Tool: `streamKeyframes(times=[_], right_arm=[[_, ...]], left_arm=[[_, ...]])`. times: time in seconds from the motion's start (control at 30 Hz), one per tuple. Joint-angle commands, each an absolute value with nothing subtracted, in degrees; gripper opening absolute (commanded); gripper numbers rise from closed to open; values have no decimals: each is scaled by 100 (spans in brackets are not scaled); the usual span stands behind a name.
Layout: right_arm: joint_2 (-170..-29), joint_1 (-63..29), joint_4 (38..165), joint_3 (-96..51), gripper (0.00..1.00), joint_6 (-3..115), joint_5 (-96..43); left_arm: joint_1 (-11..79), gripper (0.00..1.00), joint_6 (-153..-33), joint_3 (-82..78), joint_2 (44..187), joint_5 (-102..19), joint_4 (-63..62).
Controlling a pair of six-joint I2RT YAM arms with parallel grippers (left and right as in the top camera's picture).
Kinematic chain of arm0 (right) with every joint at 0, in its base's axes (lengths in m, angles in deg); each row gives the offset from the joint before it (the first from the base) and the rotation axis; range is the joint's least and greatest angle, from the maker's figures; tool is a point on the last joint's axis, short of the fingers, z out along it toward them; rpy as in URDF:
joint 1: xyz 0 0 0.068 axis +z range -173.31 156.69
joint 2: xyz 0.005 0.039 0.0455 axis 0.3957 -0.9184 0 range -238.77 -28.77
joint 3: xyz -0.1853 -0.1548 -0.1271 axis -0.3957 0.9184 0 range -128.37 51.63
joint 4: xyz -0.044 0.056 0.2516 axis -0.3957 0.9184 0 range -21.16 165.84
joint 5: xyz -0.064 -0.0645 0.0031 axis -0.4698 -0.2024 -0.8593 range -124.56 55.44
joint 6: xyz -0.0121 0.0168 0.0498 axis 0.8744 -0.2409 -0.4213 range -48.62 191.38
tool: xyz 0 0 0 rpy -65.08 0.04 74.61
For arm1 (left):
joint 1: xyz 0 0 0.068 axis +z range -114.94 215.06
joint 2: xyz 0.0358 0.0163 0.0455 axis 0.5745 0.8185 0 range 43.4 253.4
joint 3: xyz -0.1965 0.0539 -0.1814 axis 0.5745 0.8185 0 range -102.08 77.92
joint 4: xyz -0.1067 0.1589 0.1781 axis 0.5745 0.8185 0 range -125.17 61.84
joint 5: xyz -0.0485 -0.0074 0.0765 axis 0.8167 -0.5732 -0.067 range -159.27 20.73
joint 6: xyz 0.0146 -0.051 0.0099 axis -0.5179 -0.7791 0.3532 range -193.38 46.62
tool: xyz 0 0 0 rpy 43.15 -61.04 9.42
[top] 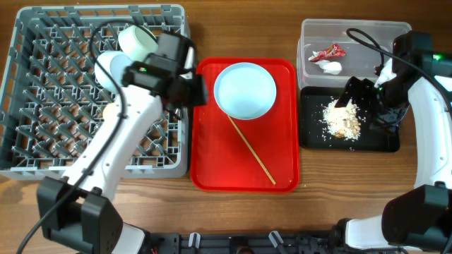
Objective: Sort waste into correct bins and load items into the dishwasher rack
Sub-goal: 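Reach left gripper to the tray and grasp the wooden chopstick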
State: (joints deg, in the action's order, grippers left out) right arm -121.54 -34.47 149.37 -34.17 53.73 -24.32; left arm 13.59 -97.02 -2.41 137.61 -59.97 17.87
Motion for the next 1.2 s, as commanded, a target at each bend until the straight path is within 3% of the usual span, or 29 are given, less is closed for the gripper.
streamKeyframes(times=[0.0,0.47,0.87,1.03,1.17], right_arm=[[-12213,-3453,14909,-3415,100,5469,-2462],[-12213,-3453,14893,-3415,100,5487,-2462],[-12213,-3453,14882,-3415,100,5491,-2462],[-12213,-3453,14889,-3415,100,5493,-2462],[-12213,-3453,14887,-3415,100,5491,-2465]], left_arm=[[666,49,-11538,-69,14017,-5826,1772],[-1159,50,-12921,32,15305,-6646,1450],[-1493,48,-13129,36,16129,-6729,1372],[-1491,26,-13129,36,16139,-6786,1394],[-1491,15,-13131,36,16139,-6788,1477]])
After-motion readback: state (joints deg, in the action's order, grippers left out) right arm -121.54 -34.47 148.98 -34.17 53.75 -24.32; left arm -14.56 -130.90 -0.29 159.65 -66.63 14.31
